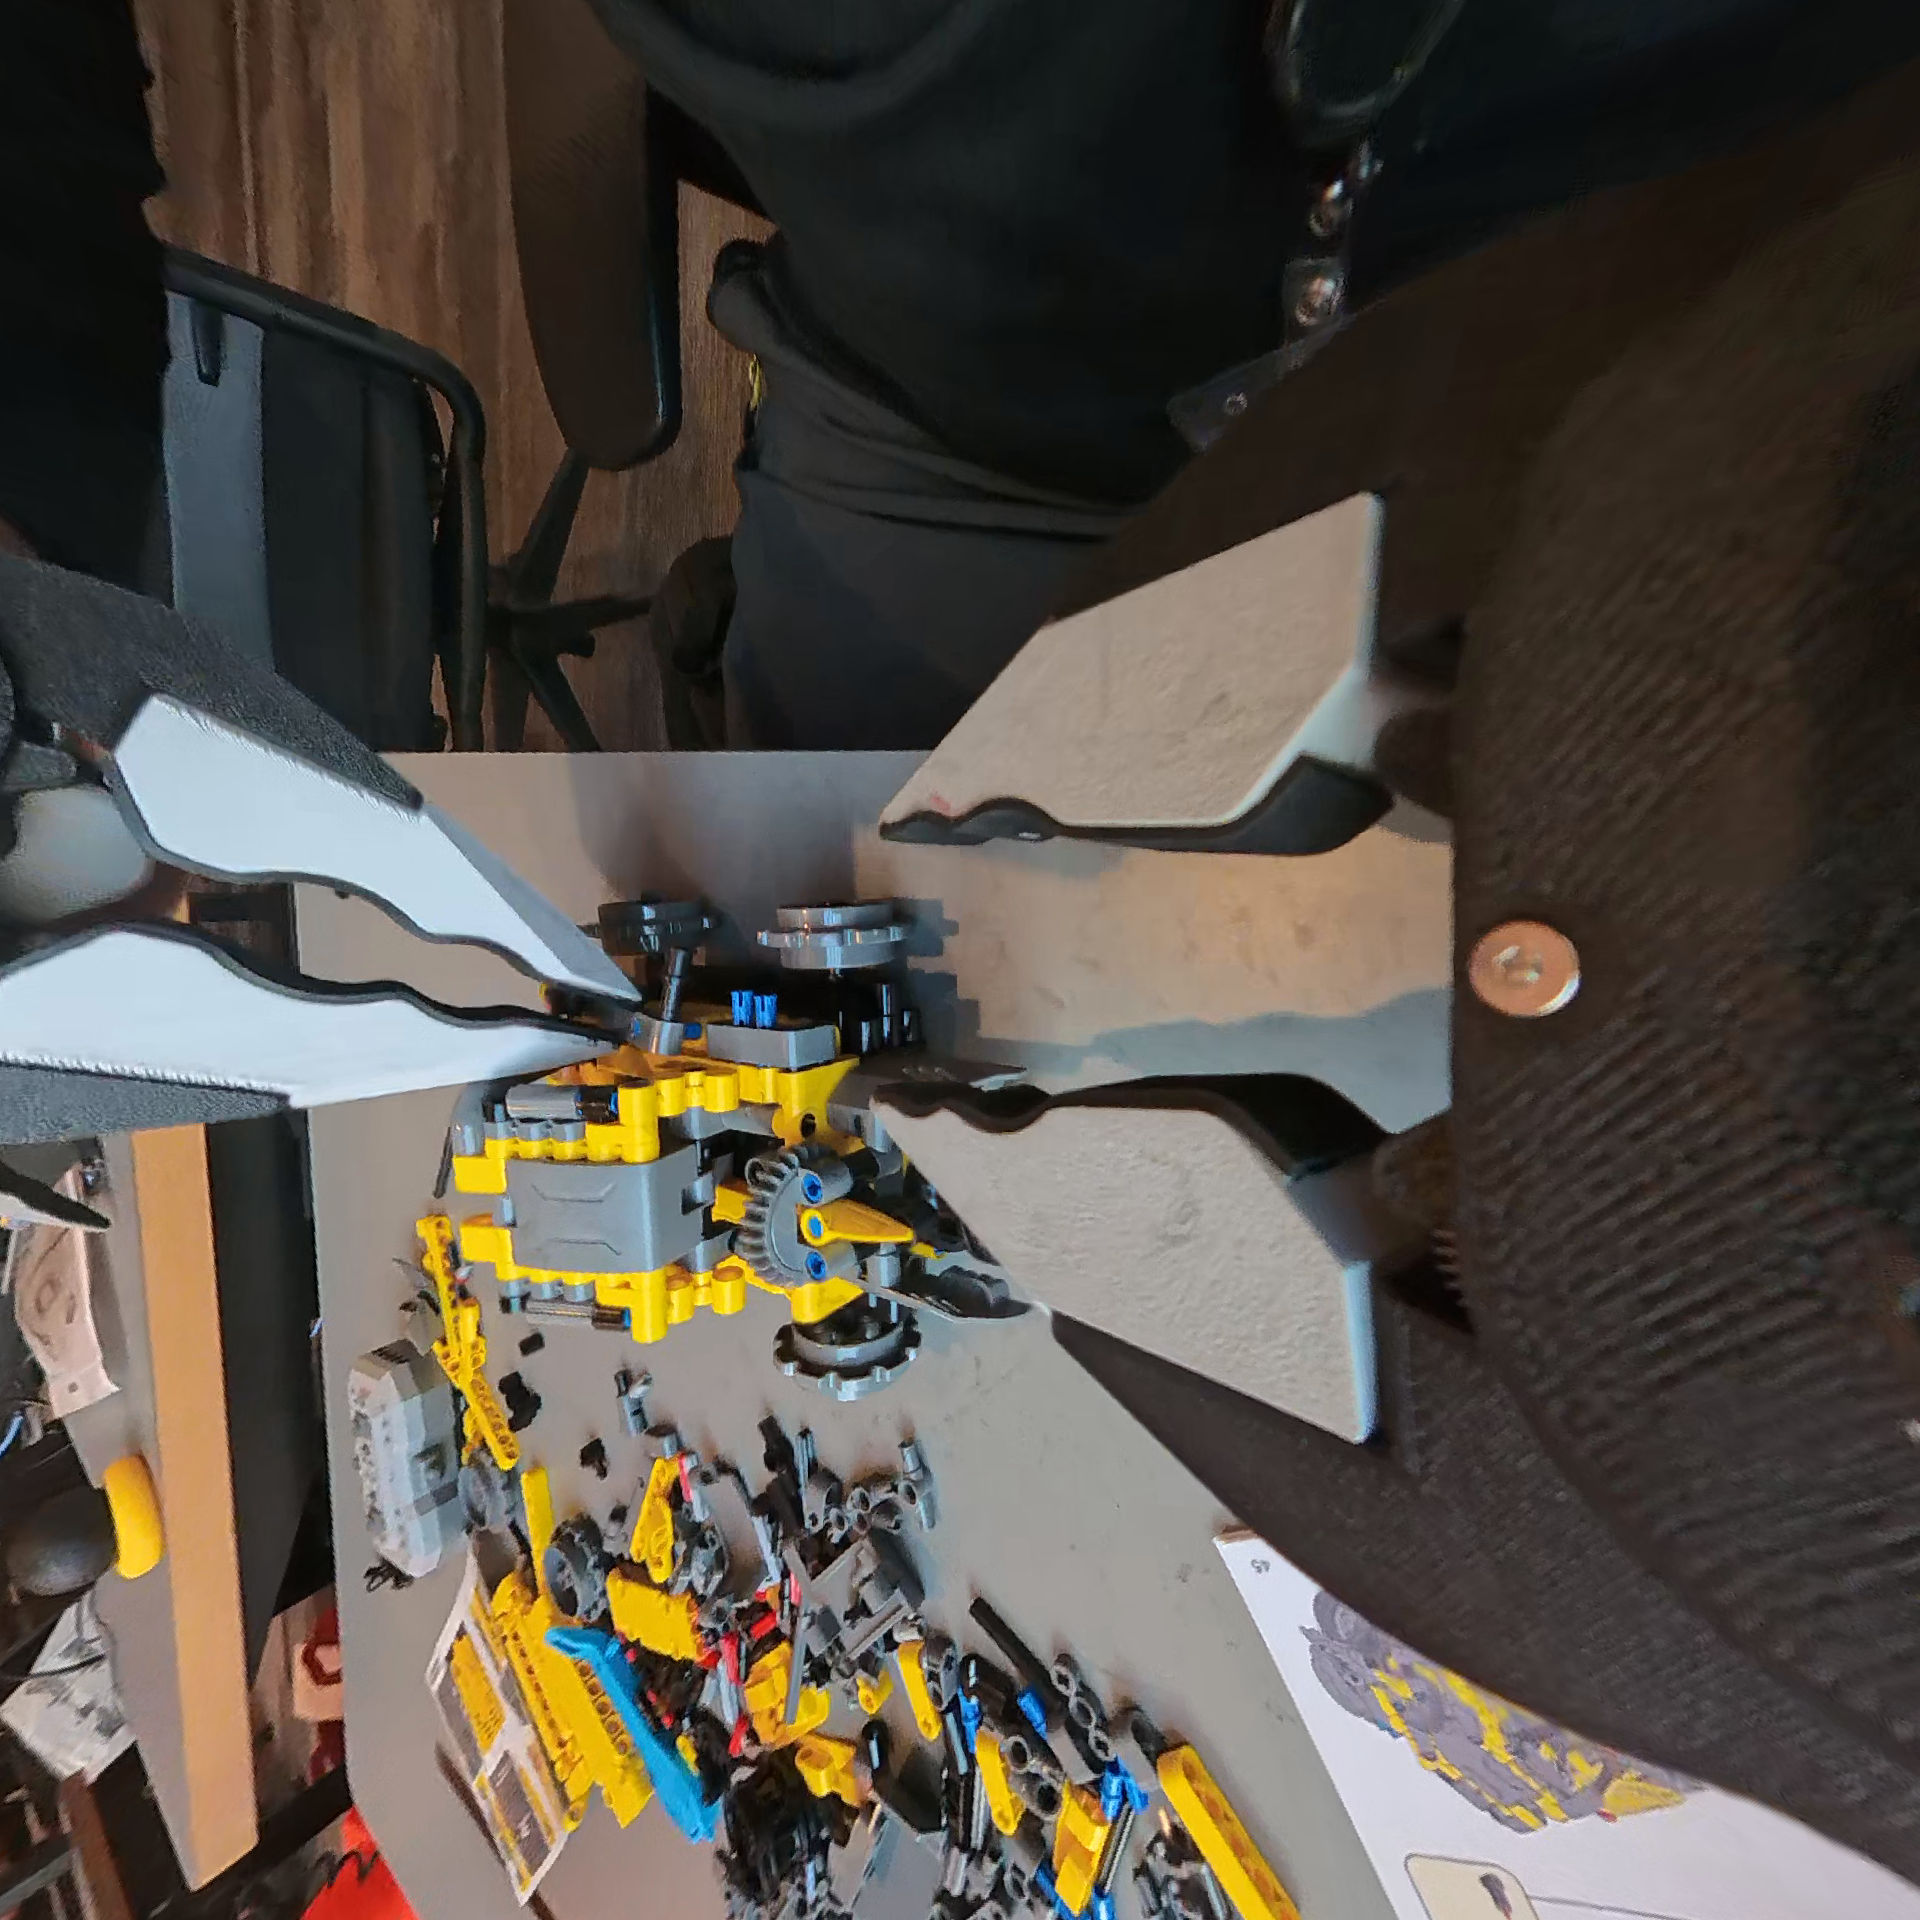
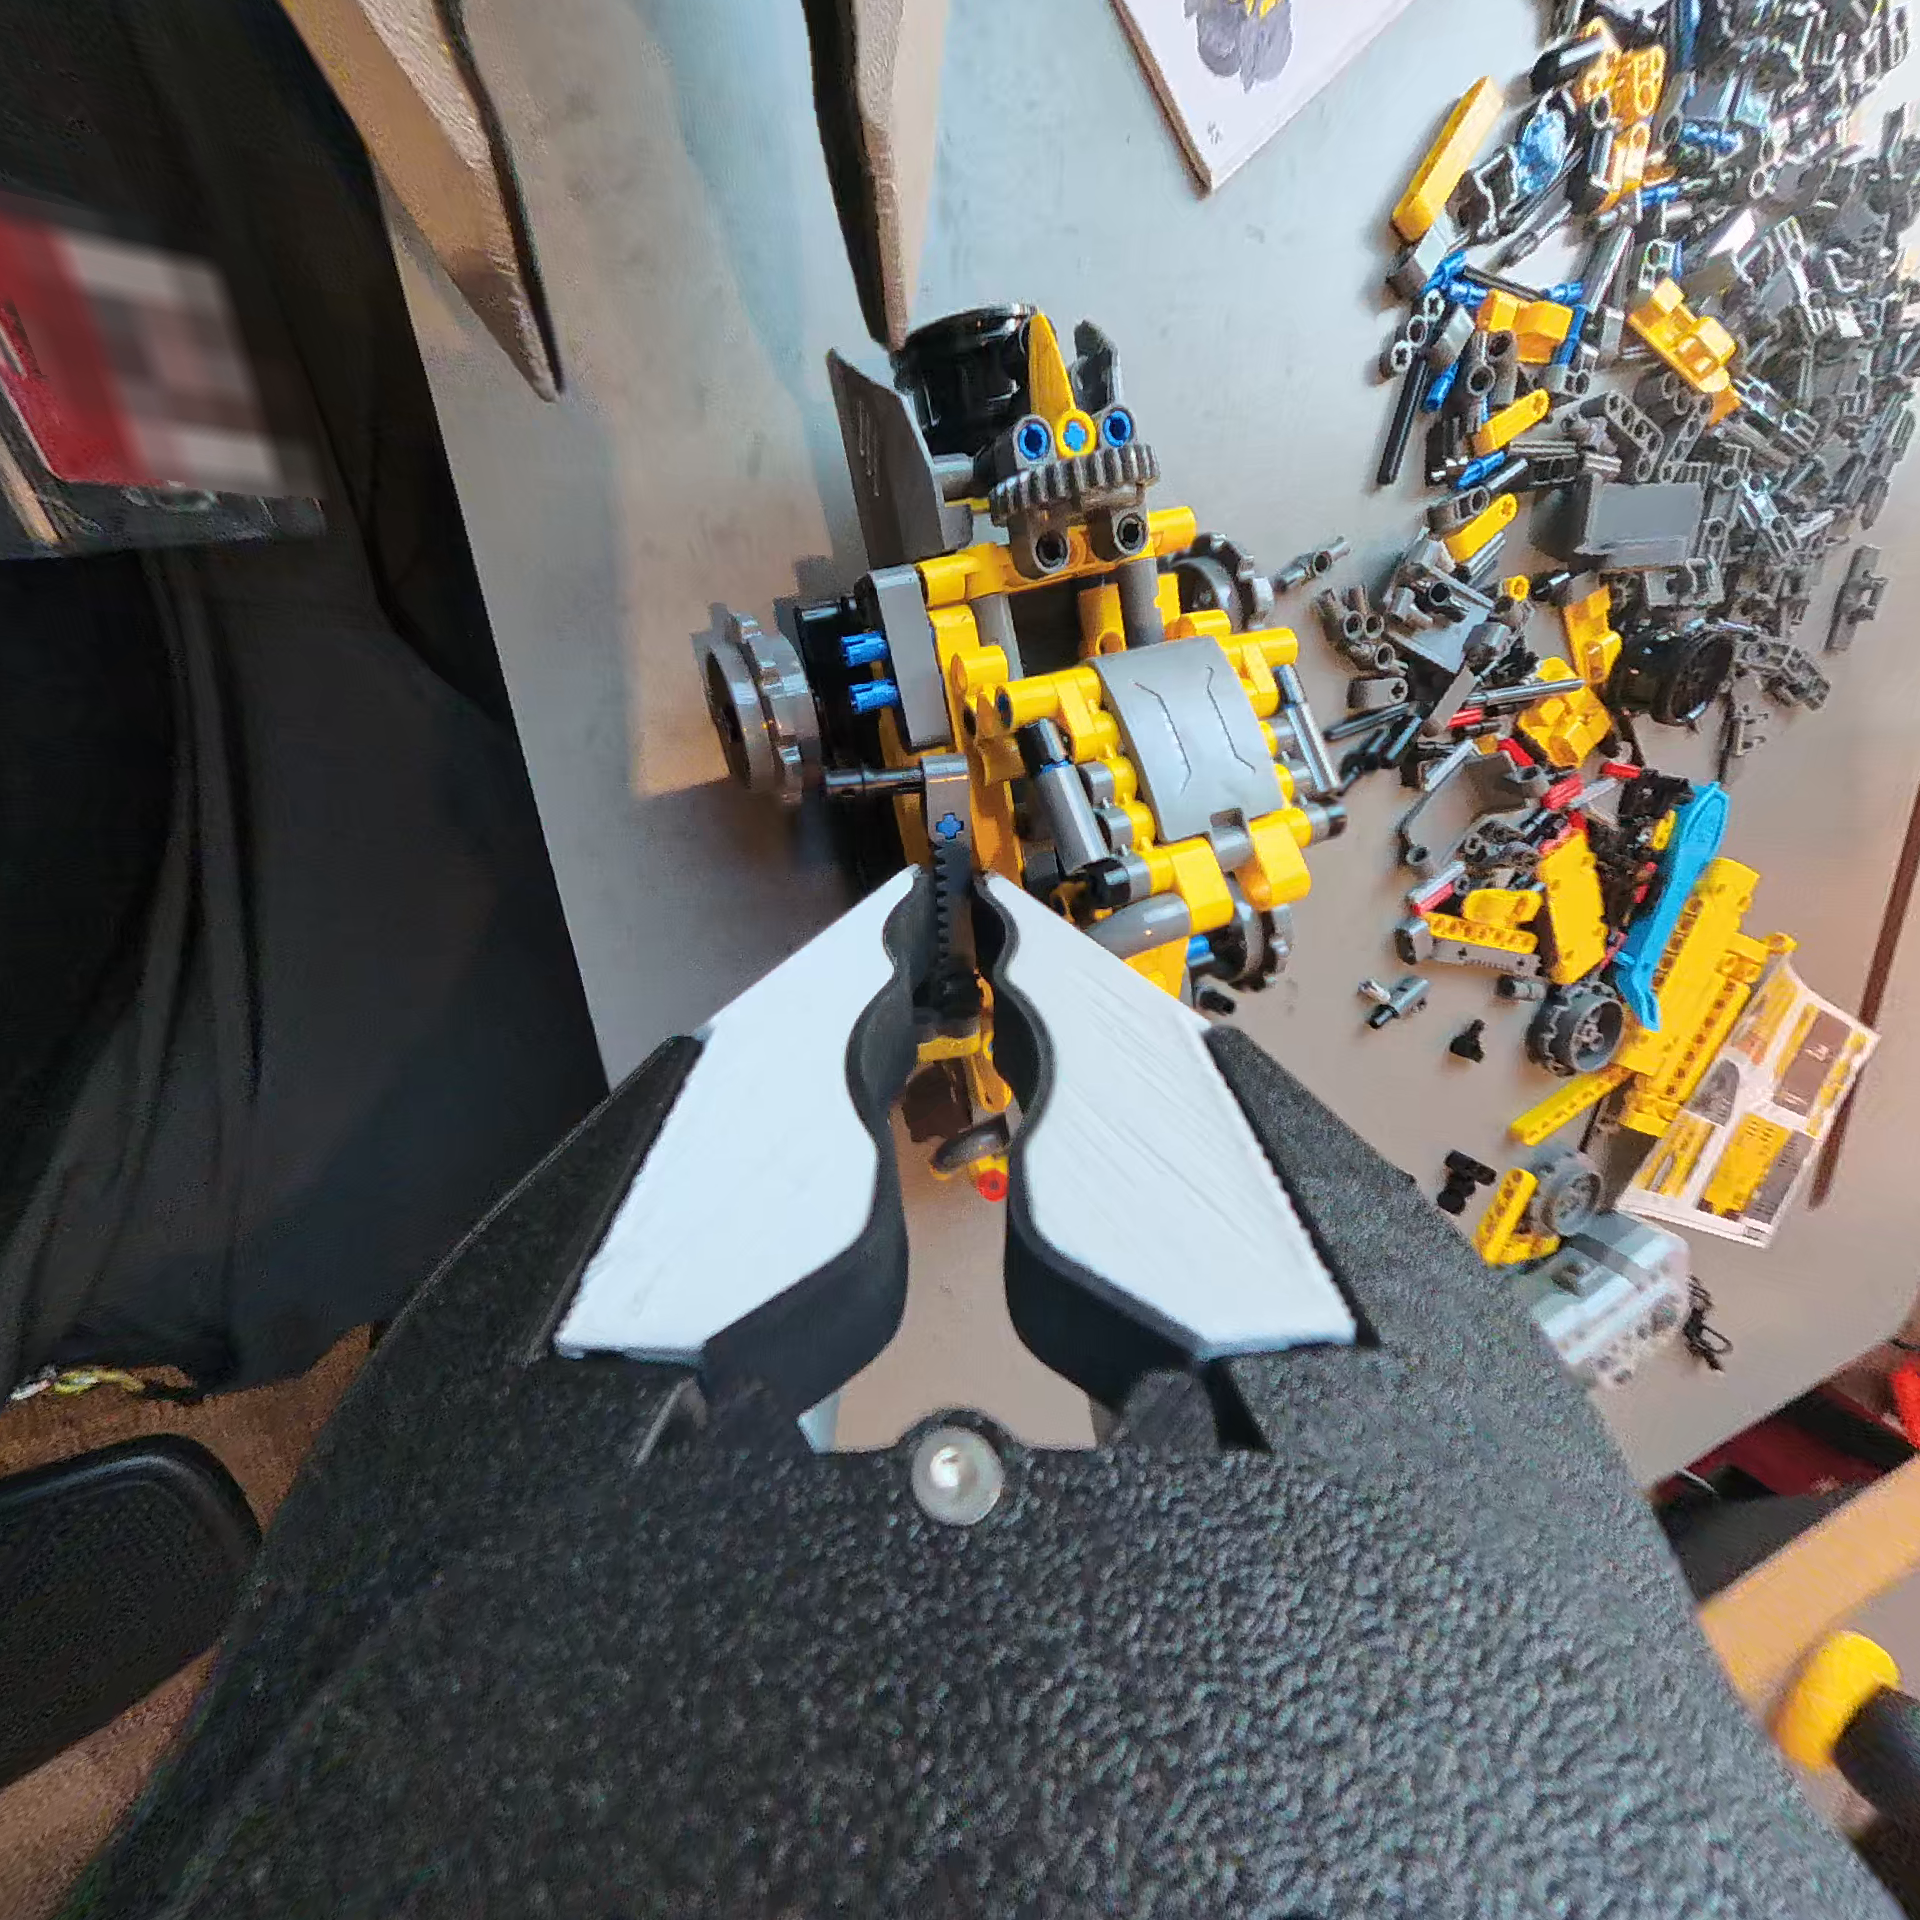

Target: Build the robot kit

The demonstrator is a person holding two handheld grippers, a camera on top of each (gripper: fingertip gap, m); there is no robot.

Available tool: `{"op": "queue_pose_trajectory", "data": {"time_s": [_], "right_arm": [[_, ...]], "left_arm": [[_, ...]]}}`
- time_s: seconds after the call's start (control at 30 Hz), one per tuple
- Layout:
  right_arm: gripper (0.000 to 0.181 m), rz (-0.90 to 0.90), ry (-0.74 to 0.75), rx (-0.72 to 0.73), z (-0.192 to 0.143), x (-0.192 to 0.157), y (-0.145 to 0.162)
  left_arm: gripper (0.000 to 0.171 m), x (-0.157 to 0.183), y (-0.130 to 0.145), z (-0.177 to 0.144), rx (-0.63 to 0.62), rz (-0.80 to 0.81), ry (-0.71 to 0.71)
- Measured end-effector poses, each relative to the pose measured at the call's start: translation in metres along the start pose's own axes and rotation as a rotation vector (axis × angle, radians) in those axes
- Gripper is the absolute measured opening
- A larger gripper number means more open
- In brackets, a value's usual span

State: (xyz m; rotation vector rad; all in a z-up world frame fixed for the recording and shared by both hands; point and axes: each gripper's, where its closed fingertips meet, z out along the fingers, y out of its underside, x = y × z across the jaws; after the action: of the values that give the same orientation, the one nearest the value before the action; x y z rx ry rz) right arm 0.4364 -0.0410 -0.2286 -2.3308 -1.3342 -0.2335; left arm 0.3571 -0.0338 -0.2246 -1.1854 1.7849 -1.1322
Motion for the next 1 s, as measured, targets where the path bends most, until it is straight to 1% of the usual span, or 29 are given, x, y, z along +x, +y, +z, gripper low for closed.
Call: {"op": "queue_pose_trajectory", "data": {"time_s": [0.1, 0.2, 0.27, 0.33, 0.4, 0.57, 0.7, 0.8, 0.9, 1.0], "right_arm": [[0.006, -0.055, 0.04, -0.068, 0.0, 0.002, 0.002], [0.006, -0.1, 0.073, -0.101, 0.0, 0.002, 0.002], [0.006, -0.12, 0.083, -0.1, 0.0, 0.002, 0.002], [0.006, -0.119, 0.077, -0.086, 0.0, 0.003, 0.002], [0.006, -0.115, 0.062, -0.075, 0.0, 0.003, 0.002], [0.006, -0.136, 0.06, -0.087, 0.0, 0.007, 0.006], [0.006, -0.127, 0.046, -0.081, -0.002, 0.008, 0.008], [0.006, -0.12, 0.023, -0.064, -0.002, 0.007, 0.008], [0.006, -0.117, 0.006, -0.05, -0.001, 0.007, 0.008], [0.006, -0.103, -0.001, -0.03, 0.001, 0.009, 0.007]], "left_arm": [[0.043, -0.002, -0.005, 0.005, -0.001, 0.066, -0.054], [0.048, 0.001, -0.014, 0.017, -0.038, 0.117, -0.076], [0.046, 0.0, -0.021, 0.026, -0.073, 0.164, -0.098], [0.043, -0.003, -0.031, 0.033, -0.079, 0.206, -0.125], [0.043, -0.002, -0.036, 0.042, -0.1, 0.234, -0.106], [0.043, 0.002, -0.027, 0.055, -0.221, 0.385, -0.056], [0.043, 0.001, -0.027, 0.061, -0.281, 0.49, -0.079], [0.043, 0.003, -0.028, 0.066, -0.303, 0.519, -0.059], [0.042, 0.0, -0.018, 0.069, -0.362, 0.532, -0.042], [0.042, -0.002, -0.018, 0.071, -0.356, 0.527, -0.043]]}}
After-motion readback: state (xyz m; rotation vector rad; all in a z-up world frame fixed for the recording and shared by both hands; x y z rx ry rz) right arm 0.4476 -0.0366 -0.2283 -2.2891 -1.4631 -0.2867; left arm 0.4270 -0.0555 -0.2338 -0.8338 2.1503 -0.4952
